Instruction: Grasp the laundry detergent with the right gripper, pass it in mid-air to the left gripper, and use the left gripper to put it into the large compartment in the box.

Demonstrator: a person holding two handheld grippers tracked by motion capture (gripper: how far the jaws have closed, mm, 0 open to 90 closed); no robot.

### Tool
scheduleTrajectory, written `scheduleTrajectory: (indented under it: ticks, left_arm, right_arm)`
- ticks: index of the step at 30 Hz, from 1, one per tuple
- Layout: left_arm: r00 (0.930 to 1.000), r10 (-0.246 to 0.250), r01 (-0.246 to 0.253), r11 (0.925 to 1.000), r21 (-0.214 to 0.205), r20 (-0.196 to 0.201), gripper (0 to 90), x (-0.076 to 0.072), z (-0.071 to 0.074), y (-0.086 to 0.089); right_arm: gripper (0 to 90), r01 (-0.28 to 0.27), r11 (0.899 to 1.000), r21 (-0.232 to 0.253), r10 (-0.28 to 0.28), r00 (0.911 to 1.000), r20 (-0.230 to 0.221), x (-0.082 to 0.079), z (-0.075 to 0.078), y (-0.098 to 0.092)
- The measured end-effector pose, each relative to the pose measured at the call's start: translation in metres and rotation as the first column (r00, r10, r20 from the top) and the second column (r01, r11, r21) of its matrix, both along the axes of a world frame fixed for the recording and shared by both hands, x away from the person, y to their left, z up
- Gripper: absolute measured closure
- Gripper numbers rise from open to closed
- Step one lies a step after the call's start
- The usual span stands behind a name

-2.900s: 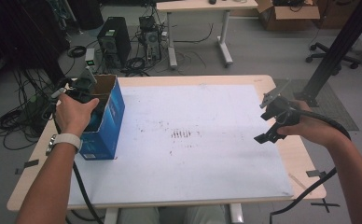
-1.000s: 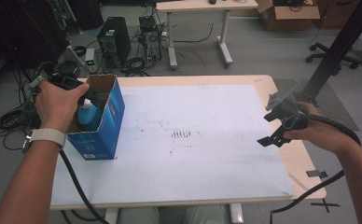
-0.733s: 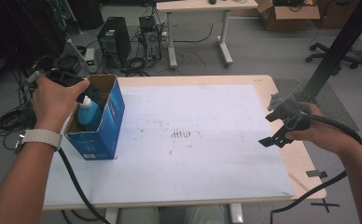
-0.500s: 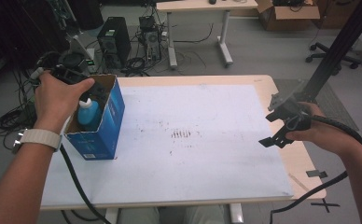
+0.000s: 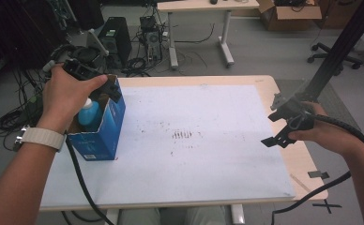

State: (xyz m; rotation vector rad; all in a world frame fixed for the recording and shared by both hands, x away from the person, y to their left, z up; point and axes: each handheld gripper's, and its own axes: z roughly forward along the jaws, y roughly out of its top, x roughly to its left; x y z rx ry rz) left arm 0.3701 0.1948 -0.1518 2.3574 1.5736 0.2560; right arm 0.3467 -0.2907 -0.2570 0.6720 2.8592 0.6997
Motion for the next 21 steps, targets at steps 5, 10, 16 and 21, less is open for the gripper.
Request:
scheduleTrajectory:
  ticks: [5,10,16,21]
  left_arm:
    - [0.9989,-0.046,0.046,0.9989,-0.003,-0.006,10.3,-0.001,0.003,-0.008]
    - [0.9911,-0.132,0.132,0.9912,-0.008,-0.01,9.2,-0.001,0.005,-0.019]
    - [0.9739,-0.225,0.226,0.9742,0.007,-0.026,6.0,-0.001,0.003,-0.037]
    - [0.9639,-0.264,0.265,0.9643,0.004,-0.032,5.7,-0.001,0.002,-0.045]
  right_arm:
    - [5.6,-0.001,1.0,0.001,0.001,1.0,0.0,0.001,0.0,0.0]
    - [5.6,0.0,1.0,-0.001,0.0,1.0,-0.008,0.002,-0.001,0.0]
    - [5.6,-0.003,1.0,-0.004,0.002,0.9999,-0.01,0.003,-0.001,0.002]
    - [5.6,-0.003,1.0,-0.005,0.002,0.9999,-0.014,0.004,-0.002,0.003]
